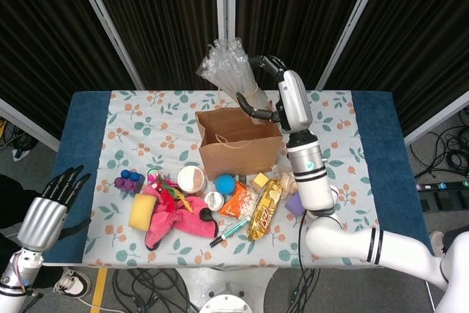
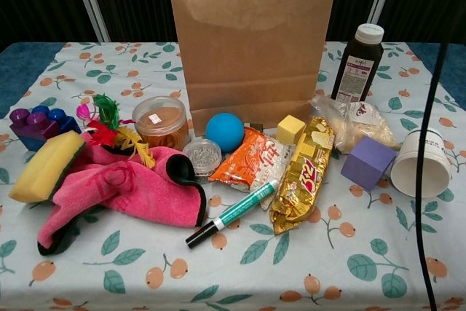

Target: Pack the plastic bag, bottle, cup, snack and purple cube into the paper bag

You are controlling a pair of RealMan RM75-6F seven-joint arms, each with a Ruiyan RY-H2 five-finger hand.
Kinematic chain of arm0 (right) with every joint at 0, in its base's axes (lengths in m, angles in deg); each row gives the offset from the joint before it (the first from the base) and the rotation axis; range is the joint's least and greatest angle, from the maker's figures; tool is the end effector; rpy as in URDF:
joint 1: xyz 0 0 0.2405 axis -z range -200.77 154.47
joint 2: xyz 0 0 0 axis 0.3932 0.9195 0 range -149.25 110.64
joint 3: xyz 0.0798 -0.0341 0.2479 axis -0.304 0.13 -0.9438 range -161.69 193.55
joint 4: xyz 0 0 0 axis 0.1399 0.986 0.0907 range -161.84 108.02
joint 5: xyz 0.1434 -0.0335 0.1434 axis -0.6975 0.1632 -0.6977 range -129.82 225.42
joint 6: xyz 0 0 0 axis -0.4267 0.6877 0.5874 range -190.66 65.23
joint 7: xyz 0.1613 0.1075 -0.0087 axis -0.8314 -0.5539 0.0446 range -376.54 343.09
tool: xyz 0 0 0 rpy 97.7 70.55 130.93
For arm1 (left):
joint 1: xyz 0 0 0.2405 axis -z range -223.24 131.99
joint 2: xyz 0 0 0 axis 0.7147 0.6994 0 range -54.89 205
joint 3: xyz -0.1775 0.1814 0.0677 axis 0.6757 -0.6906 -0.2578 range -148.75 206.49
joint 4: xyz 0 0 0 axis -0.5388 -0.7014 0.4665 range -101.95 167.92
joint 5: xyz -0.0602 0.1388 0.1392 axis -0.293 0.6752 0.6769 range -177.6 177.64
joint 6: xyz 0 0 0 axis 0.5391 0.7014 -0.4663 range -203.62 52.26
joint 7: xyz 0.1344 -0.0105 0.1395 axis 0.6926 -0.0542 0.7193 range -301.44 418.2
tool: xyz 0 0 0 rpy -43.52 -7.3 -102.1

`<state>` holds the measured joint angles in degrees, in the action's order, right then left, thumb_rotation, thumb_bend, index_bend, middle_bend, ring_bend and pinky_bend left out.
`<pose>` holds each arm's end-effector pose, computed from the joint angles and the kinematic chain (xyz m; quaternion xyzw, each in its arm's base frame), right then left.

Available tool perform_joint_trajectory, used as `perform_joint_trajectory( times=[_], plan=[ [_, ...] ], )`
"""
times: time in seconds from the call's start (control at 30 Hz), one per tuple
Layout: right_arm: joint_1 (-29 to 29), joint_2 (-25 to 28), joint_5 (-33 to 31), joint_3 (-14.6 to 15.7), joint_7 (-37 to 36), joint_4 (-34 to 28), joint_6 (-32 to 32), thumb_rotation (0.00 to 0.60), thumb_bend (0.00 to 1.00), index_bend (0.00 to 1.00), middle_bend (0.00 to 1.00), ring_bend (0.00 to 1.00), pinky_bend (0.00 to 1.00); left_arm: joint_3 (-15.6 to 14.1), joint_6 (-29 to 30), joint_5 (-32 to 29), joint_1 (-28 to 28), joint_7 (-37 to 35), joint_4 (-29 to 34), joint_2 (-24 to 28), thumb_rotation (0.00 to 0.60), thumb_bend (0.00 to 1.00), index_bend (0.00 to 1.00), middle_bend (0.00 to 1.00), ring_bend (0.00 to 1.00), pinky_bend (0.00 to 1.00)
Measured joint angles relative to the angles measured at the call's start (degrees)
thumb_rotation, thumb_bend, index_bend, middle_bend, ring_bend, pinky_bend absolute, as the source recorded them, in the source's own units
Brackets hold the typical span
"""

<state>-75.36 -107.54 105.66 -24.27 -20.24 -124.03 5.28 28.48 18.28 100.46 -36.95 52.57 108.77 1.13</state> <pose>0.0385 -0.4434 0.1289 0.4436 -0.4565 0.7317 0.2437 -0.2873 0.2350 0.1283 -0.6618 -0.2847 -0.4717 0.5084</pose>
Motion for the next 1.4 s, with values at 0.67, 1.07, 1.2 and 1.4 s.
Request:
perform_joint_trajectory(
  times=[0.67,1.07,1.2,1.4],
  plan=[
    [-0.5,-4.8,6.0,10.0,-6.9,13.9,-2.8,0.600,0.20,0.45,0.46,0.30,0.21,-0.1,-0.5,-0.9,1.1,-3.0,-5.9,-2.6,0.600,0.00,0.09,0.08,0.06,0.18],
    [-0.5,-1.6,10.0,13.5,-11.1,16.2,-8.4,0.600,0.00,0.20,0.29,0.10,0.12,0.1,-0.2,-1.6,1.4,-3.7,-6.2,-2.6,0.600,0.00,0.09,0.08,0.06,0.18],
    [0.1,-0.5,10.2,13.2,-11.3,14.9,-7.6,0.600,0.00,0.20,0.29,0.10,0.12,-0.1,-0.1,-1.6,1.3,-3.7,-5.9,-2.6,0.600,0.00,0.09,0.08,0.06,0.18],
    [2.2,3.0,11.0,13.0,-9.6,11.7,-4.6,0.600,0.00,0.20,0.30,0.11,0.11,-0.2,0.1,-1.7,1.2,-3.8,-5.3,-2.4,0.600,0.00,0.09,0.08,0.06,0.18]
  ],
)
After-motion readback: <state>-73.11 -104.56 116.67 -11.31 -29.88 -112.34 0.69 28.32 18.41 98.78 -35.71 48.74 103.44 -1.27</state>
